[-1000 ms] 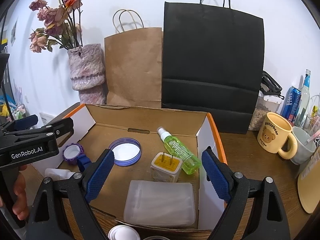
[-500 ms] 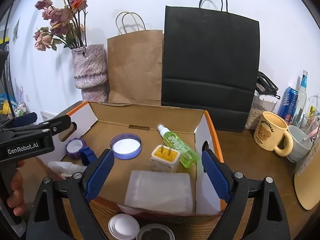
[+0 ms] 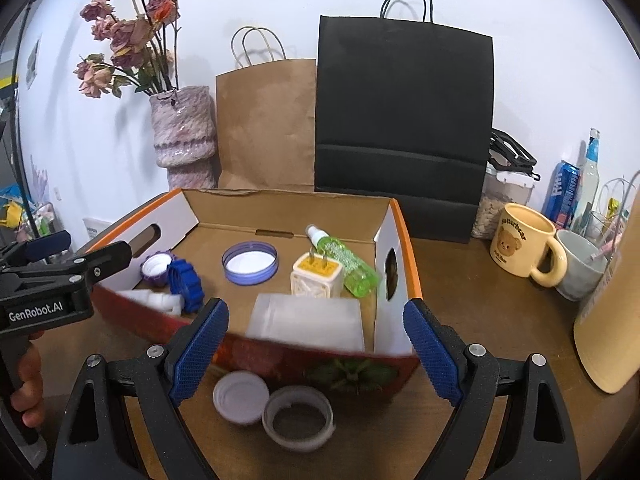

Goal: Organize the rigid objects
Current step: 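Withdraw both tools from the box and move the right tool to the grey ring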

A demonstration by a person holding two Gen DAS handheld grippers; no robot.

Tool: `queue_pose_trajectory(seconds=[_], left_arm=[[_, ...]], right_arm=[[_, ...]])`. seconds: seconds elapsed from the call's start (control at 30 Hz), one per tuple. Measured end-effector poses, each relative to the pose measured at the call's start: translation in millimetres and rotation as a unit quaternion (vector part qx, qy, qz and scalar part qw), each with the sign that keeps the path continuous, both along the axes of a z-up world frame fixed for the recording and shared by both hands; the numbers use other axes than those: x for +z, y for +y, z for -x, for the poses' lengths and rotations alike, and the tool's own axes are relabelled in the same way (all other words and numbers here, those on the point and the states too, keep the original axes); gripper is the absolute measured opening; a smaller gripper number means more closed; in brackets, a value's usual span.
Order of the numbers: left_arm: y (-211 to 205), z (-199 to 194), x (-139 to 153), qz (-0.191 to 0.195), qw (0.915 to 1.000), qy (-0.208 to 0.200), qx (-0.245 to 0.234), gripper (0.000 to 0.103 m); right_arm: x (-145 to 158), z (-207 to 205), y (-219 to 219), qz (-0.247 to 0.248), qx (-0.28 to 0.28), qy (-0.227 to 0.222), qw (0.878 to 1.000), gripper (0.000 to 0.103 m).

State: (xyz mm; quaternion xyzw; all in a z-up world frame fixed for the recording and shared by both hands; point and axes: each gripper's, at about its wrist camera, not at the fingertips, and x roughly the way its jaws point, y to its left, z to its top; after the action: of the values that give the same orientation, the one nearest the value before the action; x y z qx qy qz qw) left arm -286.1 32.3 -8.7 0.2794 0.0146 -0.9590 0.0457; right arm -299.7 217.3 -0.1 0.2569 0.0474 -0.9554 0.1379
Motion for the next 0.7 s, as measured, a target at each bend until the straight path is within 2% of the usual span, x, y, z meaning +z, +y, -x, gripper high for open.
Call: queue_pose_trajectory(seconds=[0.7], left_arm=[[30, -72, -22, 0.011, 0.9989, -0.014, -0.044, 0.103]], right_arm=[[-12, -69, 20, -0.012, 0.024, -0.033, 0.999, 0.093]])
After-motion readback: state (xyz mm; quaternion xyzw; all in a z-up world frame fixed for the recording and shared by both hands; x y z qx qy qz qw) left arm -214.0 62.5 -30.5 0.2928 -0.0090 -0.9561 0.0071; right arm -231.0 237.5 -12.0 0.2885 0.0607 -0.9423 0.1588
